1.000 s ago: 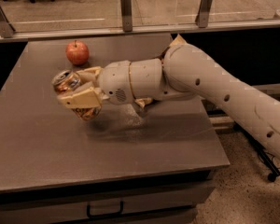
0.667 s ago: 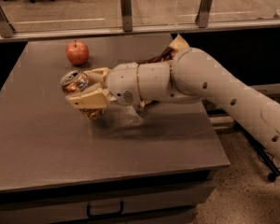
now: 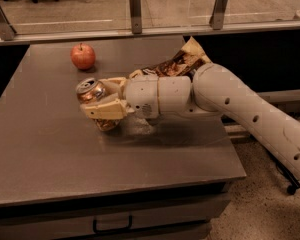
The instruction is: Place orange can upright
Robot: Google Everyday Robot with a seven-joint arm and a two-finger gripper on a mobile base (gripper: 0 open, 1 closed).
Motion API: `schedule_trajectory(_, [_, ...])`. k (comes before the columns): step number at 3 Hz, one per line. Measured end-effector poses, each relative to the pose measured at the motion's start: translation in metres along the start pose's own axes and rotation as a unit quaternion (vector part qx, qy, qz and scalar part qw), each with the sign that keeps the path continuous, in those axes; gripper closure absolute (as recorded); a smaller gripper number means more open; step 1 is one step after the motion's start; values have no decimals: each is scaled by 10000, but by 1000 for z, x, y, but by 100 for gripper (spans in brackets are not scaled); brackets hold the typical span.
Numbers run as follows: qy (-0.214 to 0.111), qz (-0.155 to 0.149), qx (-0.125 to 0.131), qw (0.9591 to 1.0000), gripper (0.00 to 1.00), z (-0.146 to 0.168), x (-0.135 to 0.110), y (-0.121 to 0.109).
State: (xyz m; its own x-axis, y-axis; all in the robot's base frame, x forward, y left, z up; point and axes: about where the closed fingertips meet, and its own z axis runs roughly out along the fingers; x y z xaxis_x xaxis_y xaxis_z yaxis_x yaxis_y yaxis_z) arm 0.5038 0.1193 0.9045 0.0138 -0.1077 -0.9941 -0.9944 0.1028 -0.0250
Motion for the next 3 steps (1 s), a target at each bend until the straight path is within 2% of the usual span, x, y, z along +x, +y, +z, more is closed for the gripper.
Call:
schedule_trajectory(1, [-22, 81, 9, 10000, 83, -4, 8, -1])
schedule_trajectory(3, [-3, 157, 37, 9999, 35, -10, 15, 1])
